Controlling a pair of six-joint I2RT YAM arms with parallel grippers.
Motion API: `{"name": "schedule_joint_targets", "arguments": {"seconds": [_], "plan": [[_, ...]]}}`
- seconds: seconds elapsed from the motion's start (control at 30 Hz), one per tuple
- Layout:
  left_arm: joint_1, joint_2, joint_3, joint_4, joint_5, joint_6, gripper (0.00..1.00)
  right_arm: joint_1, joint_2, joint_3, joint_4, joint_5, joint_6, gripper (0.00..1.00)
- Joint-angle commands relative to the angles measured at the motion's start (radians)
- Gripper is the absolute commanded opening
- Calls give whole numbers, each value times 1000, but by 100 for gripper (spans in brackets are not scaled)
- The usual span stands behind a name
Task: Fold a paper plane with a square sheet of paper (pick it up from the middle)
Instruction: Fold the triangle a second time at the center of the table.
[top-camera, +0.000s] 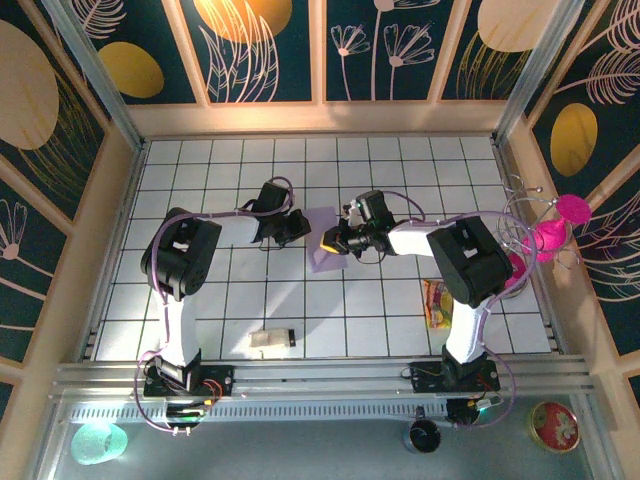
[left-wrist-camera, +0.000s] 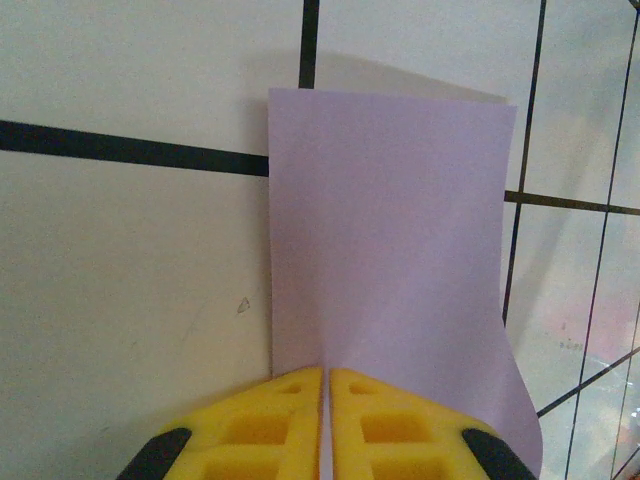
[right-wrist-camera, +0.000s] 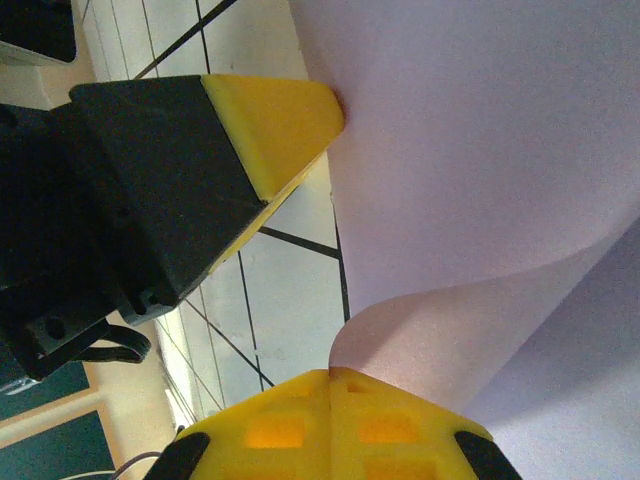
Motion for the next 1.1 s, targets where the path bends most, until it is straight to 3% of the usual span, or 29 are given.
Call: {"name": "schedule_joint_targets", "arguments": {"seconds": [0.0,1.07], "plan": [[3,23,1,-34,-18,18,11,8,28,14,27,2,6,0],[3,26,-3,-19,-1,1,11,13,116,67,65,5,1,0]]}}
